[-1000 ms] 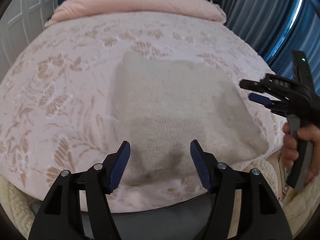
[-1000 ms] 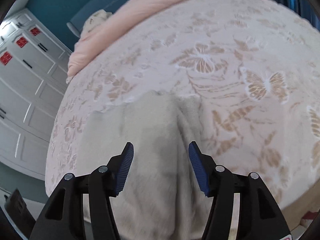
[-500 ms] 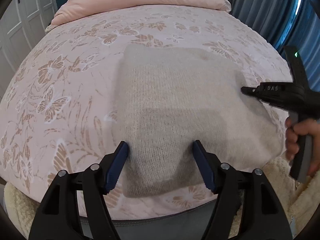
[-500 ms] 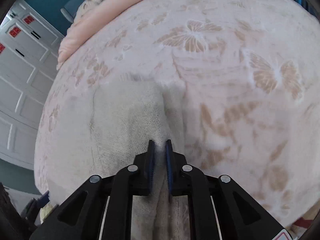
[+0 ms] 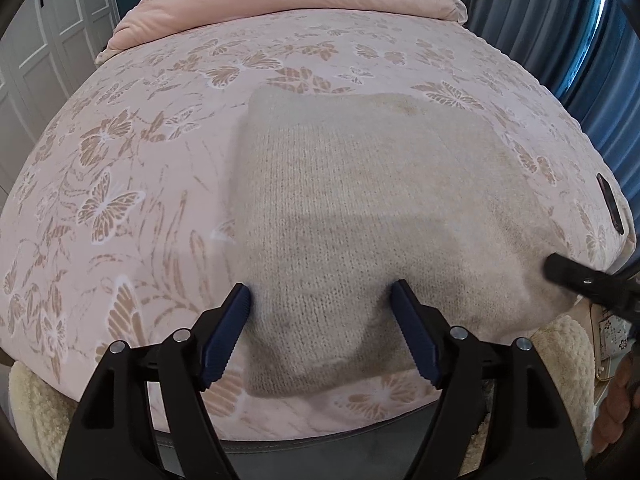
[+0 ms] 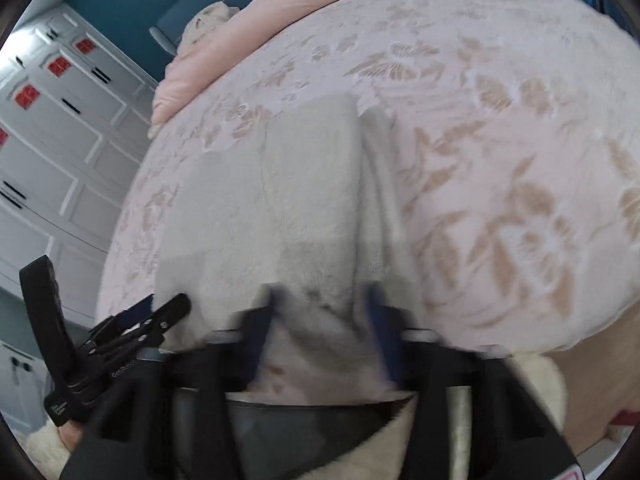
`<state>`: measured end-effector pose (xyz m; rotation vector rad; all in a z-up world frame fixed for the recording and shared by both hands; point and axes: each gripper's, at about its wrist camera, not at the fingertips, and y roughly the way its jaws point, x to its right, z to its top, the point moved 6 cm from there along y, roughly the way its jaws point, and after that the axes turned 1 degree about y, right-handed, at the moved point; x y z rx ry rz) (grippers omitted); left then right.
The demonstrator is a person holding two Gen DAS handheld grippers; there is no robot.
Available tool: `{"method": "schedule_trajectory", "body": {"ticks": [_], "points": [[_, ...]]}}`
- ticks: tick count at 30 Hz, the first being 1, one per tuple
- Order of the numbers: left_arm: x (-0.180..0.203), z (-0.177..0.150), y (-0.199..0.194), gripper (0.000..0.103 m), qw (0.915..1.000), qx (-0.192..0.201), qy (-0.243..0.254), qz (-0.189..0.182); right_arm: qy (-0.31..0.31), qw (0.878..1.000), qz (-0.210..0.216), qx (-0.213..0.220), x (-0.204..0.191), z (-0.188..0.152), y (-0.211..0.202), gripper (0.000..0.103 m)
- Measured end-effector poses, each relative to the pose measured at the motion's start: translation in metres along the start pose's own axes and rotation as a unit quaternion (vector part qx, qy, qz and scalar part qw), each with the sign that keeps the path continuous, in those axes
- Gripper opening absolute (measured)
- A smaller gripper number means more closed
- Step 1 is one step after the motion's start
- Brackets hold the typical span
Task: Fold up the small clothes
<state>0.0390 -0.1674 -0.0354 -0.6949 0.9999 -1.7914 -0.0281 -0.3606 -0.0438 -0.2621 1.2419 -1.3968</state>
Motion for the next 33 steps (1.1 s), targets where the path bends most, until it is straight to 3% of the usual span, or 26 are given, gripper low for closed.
{"method": "schedule_trajectory", "body": {"ticks": [5,7,9,10,11,14,17,19,22,23,24,26,29,33], "points": [[-0.001,0.002,0.0,0.072,1.0,-0.004,-0.002,-0.008,0.002,0.997,-0.002,0.079,0.001,0.021,-0.04,0.01],[0.002,0.001,0.003,0.073,1.0,-0.007,0.0,-0.006,0.024,0.998,-0.02,0.053,0.022,0.015,-0.023,0.01],[0.006,-0.001,0.007,0.075,0.9999,-0.012,0.011,0.003,0.027,0.998,-0.051,-0.009,0.046,-0.008,0.018,0.011],[0.007,-0.002,0.007,0.075,0.9998,-0.011,0.016,0.007,0.037,0.999,-0.039,0.005,0.046,-0.009,0.01,0.012],[0.009,-0.003,0.006,0.075,0.9996,-0.008,0.022,0.012,0.039,0.999,-0.035,0.011,0.043,-0.007,0.003,0.014],[0.007,-0.003,0.005,0.075,0.9997,-0.007,0.018,0.014,0.046,0.998,-0.043,0.029,0.036,0.0,-0.017,0.036],[0.006,-0.002,0.006,0.075,0.9998,-0.009,0.012,0.015,0.028,0.996,-0.051,0.062,0.02,0.01,-0.041,0.036],[0.006,-0.002,0.007,0.076,0.9998,-0.009,0.011,0.014,0.021,0.997,-0.017,0.078,0.0,0.02,-0.052,0.036],[0.006,-0.002,0.006,0.076,0.9998,-0.01,0.01,0.014,-0.026,0.997,-0.012,0.065,-0.027,0.022,-0.041,0.027],[0.006,-0.002,0.006,0.076,0.9998,-0.01,0.009,0.013,-0.04,0.998,-0.024,0.051,-0.029,0.021,-0.029,0.018],[0.006,-0.001,0.005,0.076,0.9999,-0.012,0.007,0.009,-0.048,0.998,-0.042,0.027,-0.026,0.015,-0.011,0.009],[0.004,-0.003,0.001,0.076,0.9999,-0.015,0.003,0.001,-0.037,0.996,-0.076,-0.027,-0.004,-0.001,0.03,0.0],[-0.003,-0.008,-0.008,0.076,0.9995,-0.023,-0.004,-0.02,-0.001,0.998,-0.058,-0.028,-0.002,0.002,0.026,0.0],[-0.021,-0.021,-0.024,0.076,0.9992,-0.02,-0.015,-0.032,-0.06,0.998,-0.017,0.006,-0.065,0.029,-0.003,0.003]]}}
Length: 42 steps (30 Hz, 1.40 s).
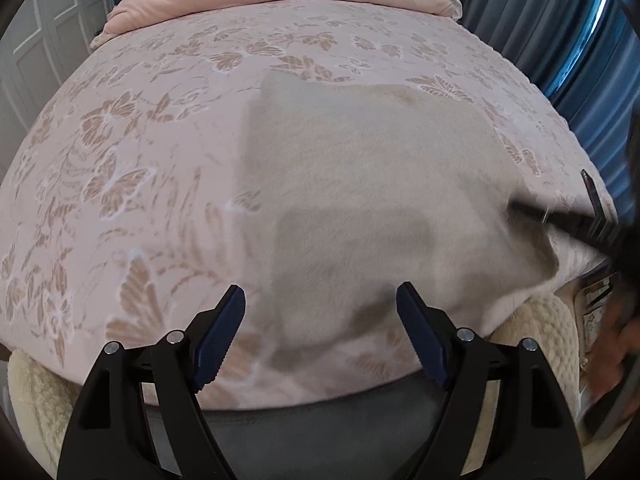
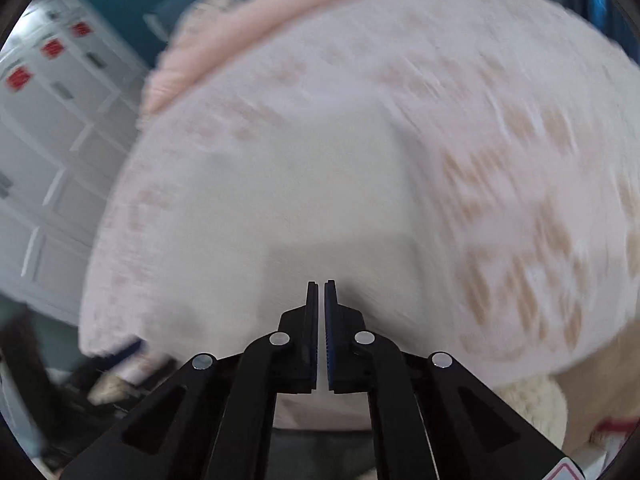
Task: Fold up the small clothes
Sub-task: 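Grasp the folded sweater's end with both grippers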
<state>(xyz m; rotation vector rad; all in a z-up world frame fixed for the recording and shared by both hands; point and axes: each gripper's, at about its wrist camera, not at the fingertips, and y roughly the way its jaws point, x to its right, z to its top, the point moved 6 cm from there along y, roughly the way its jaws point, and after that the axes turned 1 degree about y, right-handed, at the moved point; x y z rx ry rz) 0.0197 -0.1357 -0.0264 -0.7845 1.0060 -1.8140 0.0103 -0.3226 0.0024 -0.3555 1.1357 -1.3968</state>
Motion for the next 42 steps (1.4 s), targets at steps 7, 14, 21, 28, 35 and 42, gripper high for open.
{"method": "schedule_trajectory", "body": {"ticks": [7,14,21,28,35,42], "points": [[-0.023,-0.014,-0.004,0.076,0.9996,-0.016,-0.025,0.002,-0.05,0.993,0.018,-0.103,-0.074,0.007,0.108,0.004],[-0.039,-0.012,-0.014,0.076,0.9991,-0.003,-0.043,-0.001,-0.028,0.996,0.045,-0.073,-0.088,0.029,0.094,0.007],[-0.028,-0.012,-0.009,0.076,0.9991,-0.009,-0.037,-0.017,0.051,0.998,0.011,-0.046,-0.018,-0.014,0.047,0.001],[-0.015,-0.015,-0.004,0.08,0.9996,-0.014,-0.017,-0.016,0.046,0.996,-0.067,-0.039,0.065,-0.054,0.036,0.0],[0.001,-0.013,-0.017,0.08,0.9999,0.001,0.007,-0.012,0.077,0.997,-0.02,-0.012,0.038,-0.035,0.008,0.002],[0.009,-0.019,-0.018,0.081,0.9999,-0.006,0.015,-0.004,-0.044,0.998,0.035,-0.031,-0.056,-0.037,0.023,0.007]]}}
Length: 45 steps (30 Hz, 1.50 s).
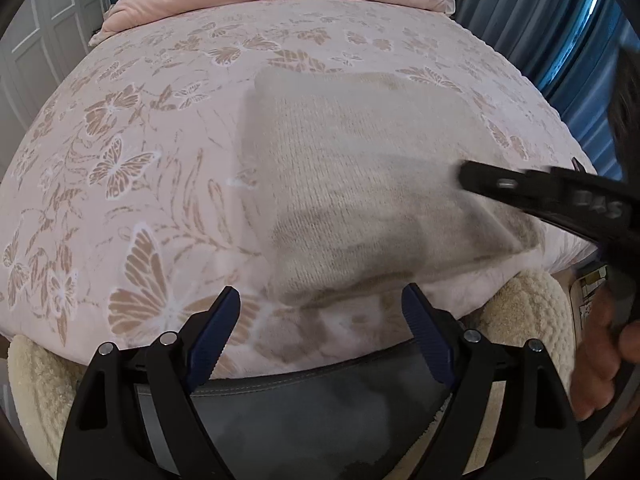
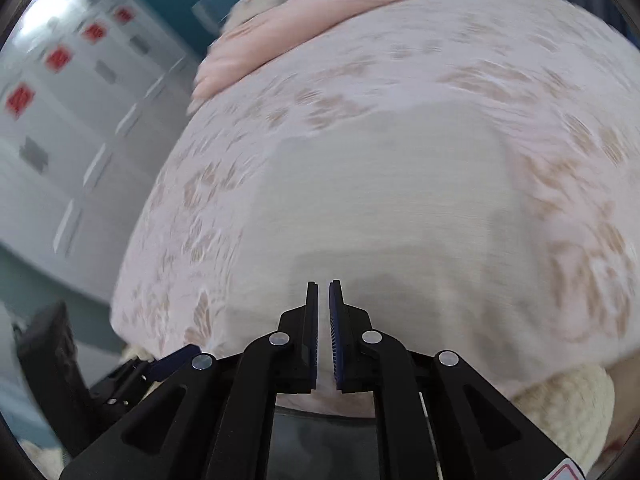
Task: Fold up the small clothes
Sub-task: 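Grasp the folded sweater's end with both grippers, then lift the folded sweater with both grippers and fold it over on itself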
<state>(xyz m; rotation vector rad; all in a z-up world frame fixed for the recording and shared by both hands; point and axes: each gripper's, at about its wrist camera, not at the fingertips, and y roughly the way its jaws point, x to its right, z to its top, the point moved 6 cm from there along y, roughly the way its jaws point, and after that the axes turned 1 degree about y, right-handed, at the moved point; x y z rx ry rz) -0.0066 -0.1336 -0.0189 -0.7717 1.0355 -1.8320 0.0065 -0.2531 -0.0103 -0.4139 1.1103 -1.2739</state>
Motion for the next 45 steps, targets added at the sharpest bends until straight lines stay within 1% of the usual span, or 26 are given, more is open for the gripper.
{"method": "schedule_trajectory", "body": {"ticks": [2,3,4,6,10,11,12,13,14,15,19,21,23,24,25,26,27,29,32,35,37,39,40,43,44,45], "points": [[-0.001,-0.001,-0.003,0.081,1.0,0.003,0.005,0.006,-0.029,0.998,-0.015,-0.056,-0.004,-0.015,0.037,0.007],[-0.004,-0.002,-0.005,0.081,0.9999,0.005,0.005,0.011,-0.043,0.995,-0.033,-0.087,0.001,-0.022,0.052,0.005],[-0.008,-0.004,-0.006,0.082,0.9999,0.005,0.001,0.015,-0.054,0.992,-0.043,-0.103,0.004,-0.027,0.06,0.004],[-0.013,-0.008,-0.005,0.084,0.9997,-0.004,0.002,0.024,-0.054,0.993,-0.04,-0.095,-0.004,-0.019,0.042,0.004],[-0.025,-0.011,-0.006,0.084,0.9994,0.001,-0.026,0.022,-0.036,0.999,-0.008,-0.037,-0.01,0.015,0.009,0.008],[-0.027,-0.011,-0.006,0.084,0.9993,0.001,-0.031,0.019,-0.035,0.999,-0.014,-0.032,-0.01,0.02,0.013,0.008],[-0.028,-0.01,-0.005,0.084,0.9992,0.001,-0.033,0.02,-0.035,0.999,-0.023,-0.032,-0.008,0.023,0.019,0.008],[-0.029,-0.01,-0.006,0.084,0.9992,0.001,-0.034,0.021,-0.043,0.996,-0.039,-0.062,0.0,0.017,0.04,0.008],[-0.03,-0.009,-0.006,0.084,0.9992,0.002,-0.034,0.023,-0.048,0.994,-0.049,-0.089,0.006,0.006,0.06,0.004],[-0.031,-0.009,-0.009,0.084,0.9991,0.005,-0.034,0.024,-0.045,0.994,-0.038,-0.093,0.007,-0.001,0.073,0.0],[-0.04,-0.006,-0.014,0.084,0.9986,0.012,-0.044,0.028,0.014,0.996,0.007,-0.09,0.015,0.002,0.054,0.0],[-0.045,-0.001,-0.012,0.085,0.9981,0.012,-0.054,0.029,0.033,0.998,0.006,-0.057,0.022,0.007,0.026,0.001],[-0.046,0.004,-0.011,0.085,0.9978,0.013,-0.061,0.022,0.048,0.998,-0.029,0.004,0.038,0.013,-0.01,0.014],[-0.045,0.01,-0.009,0.085,0.9976,0.014,-0.066,0.014,0.058,0.997,-0.048,0.026,0.05,0.015,-0.023,0.034],[-0.044,0.016,-0.006,0.087,0.9973,0.014,-0.072,0.002,0.076,0.993,-0.073,0.05,0.07,0.015,-0.037,0.043],[-0.042,0.022,-0.004,0.089,0.9968,0.014,-0.078,-0.011,0.092,0.99,-0.088,0.064,0.086,0.016,-0.045,0.062],[-0.039,0.03,0.001,0.09,0.9958,0.015,-0.086,-0.025,0.108,0.987,-0.1,0.07,0.1,0.014,-0.049,0.071],[-0.033,0.042,0.015,0.094,0.9939,0.009,-0.098,-0.05,0.146,0.982,-0.104,0.057,0.13,0.01,-0.045,0.072],[-0.027,0.054,0.055,0.094,0.9903,-0.035,-0.119,-0.063,0.183,0.98,-0.076,0.033,0.15,0.007,-0.023,0.074],[-0.025,0.055,0.083,0.096,0.982,-0.067,-0.154,-0.087,0.196,0.98,-0.046,0.013,0.149,0.002,0.002,0.079],[-0.025,0.055,0.093,0.098,0.9765,-0.07,-0.176,-0.102,0.206,0.978,-0.028,0.0,0.146,-0.005,0.021,0.084],[-0.025,0.055,0.101,0.098,0.9719,-0.077,-0.192,-0.112,0.197,0.98,-0.024,0.013,0.144,-0.005,0.026,0.097],[-0.025,0.055,0.103,0.098,0.971,-0.076,-0.197,-0.112,0.186,0.982,-0.027,0.016,0.139,-0.004,0.029,0.098],[-0.021,0.059,0.101,0.098,0.9757,-0.074,-0.18,-0.101,0.163,0.985,-0.046,0.019,0.129,-0.002,0.036,0.098],[-0.018,0.061,0.099,0.093,0.9783,-0.072,-0.17,-0.095,0.162,0.986,-0.044,0.02,0.127,0.0,0.037,0.097],[-0.015,0.064,0.095,0.09,0.9817,-0.07,-0.156,-0.084,0.165,0.986,-0.03,0.02,0.125,0.002,0.037,0.083]]}}
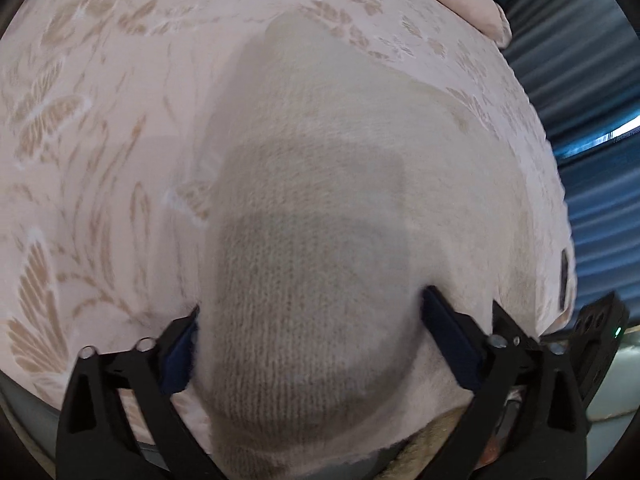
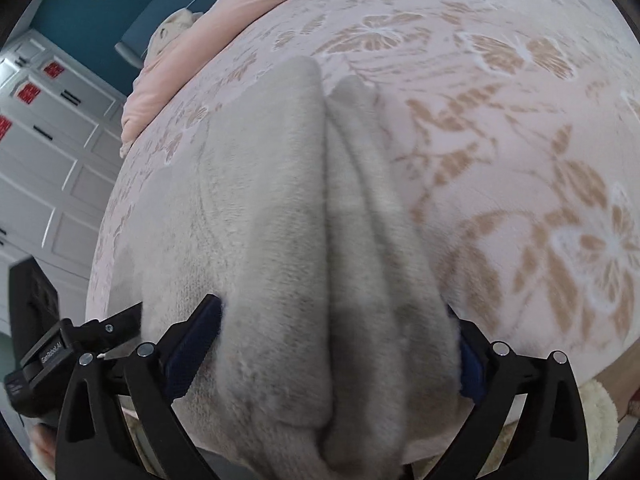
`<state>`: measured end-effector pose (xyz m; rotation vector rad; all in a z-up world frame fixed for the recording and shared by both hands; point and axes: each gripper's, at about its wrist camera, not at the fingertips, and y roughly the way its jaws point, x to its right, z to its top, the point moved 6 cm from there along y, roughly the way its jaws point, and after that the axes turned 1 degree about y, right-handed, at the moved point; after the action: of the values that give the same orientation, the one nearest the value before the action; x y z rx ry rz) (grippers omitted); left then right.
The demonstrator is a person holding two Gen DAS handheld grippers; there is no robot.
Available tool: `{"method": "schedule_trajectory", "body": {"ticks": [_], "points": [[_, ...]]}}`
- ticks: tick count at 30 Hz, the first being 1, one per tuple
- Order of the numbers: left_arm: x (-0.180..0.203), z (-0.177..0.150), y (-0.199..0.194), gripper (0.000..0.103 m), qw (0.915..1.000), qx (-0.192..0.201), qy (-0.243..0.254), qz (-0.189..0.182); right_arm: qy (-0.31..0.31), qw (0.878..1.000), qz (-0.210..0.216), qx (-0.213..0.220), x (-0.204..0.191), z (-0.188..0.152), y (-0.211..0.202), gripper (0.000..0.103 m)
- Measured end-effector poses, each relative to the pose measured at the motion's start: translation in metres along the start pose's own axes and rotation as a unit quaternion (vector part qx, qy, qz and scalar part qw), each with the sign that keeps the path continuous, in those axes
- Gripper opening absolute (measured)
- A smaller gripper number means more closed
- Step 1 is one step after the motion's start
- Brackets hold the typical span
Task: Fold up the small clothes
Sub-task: 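Lift the folded sweater with both grippers and fold it over on itself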
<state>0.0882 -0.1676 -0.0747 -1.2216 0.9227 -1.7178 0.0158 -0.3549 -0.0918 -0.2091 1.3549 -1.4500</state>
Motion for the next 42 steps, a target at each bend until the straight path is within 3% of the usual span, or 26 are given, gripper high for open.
{"method": "schedule_trajectory", "body": {"ticks": [1,3,5,6,9,17,29,36,42], "points": [[0.003,0.001,-0.004,0.083,0.9999,0.003,0.007,0.006,0.007,1.0,0.006,-0.001,0.0,0.001,-0.001,0.076],[0.01,0.002,-0.016,0.068,0.9993,0.009,0.031,0.019,0.022,1.0,0.02,-0.002,0.002,0.005,-0.009,0.045],[0.018,0.004,-0.028,0.052,0.9979,0.014,0.058,0.023,0.012,1.0,0.018,0.007,-0.002,0.009,-0.022,0.038],[0.024,0.005,-0.035,0.05,0.9971,0.017,0.071,0.021,0.001,1.0,0.015,0.013,-0.008,0.011,-0.029,0.036],[0.039,0.006,-0.056,0.044,0.9953,0.024,0.093,0.009,-0.017,0.999,0.017,0.038,-0.027,0.013,-0.056,0.035],[0.074,0.002,-0.121,0.044,0.9876,0.066,0.141,-0.019,0.001,0.993,0.05,0.107,-0.043,0.013,-0.135,0.035],[0.129,0.001,-0.224,0.044,0.964,0.169,0.196,-0.06,-0.053,0.967,0.085,0.233,-0.096,0.022,-0.254,0.035],[0.141,0.002,-0.3,0.044,0.9399,0.251,0.222,-0.062,-0.094,0.945,0.11,0.294,-0.147,0.015,-0.305,0.035],[0.137,0.002,-0.37,0.044,0.9159,0.316,0.236,-0.075,-0.161,0.914,0.141,0.343,-0.216,0.015,-0.357,0.035]]}}
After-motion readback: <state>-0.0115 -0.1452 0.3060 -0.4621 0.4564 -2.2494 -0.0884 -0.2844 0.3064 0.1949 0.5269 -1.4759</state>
